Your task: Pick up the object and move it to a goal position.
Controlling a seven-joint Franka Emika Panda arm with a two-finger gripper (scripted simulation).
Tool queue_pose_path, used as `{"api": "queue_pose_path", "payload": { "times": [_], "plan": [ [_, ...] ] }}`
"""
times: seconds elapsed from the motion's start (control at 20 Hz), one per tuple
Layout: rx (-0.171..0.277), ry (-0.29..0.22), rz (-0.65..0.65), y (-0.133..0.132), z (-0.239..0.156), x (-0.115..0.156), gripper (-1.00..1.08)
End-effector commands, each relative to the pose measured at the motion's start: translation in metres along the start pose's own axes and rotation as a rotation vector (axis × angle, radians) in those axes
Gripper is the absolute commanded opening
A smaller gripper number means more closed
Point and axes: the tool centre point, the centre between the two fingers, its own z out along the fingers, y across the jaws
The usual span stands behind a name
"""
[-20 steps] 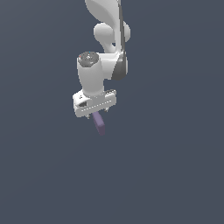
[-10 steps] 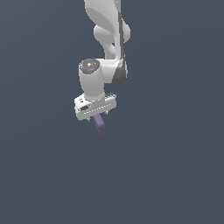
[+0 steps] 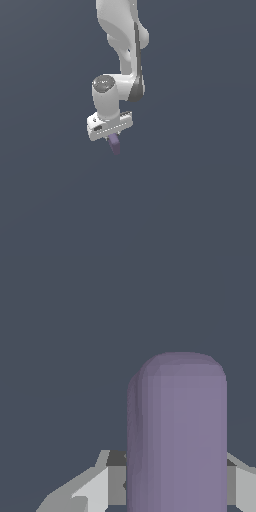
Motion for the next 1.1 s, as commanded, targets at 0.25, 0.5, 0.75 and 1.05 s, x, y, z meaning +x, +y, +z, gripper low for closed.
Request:
{"api": "queue_pose_path", "payload": {
  "times": [0.25, 0.5, 0.75, 1.05],
  "plan": [
    [0.000, 0.001, 0.000, 0.000, 0.000, 0.000, -1.00],
    [-0.001, 0.001, -0.001, -0.001, -0.001, 0.001, -1.00],
    [-0.001, 0.001, -0.001, -0.011, -0.013, 0.005, -1.00],
    [-0.002, 0.000, -0.001, -0.038, -0.046, 0.016, -1.00]
  ]
}}
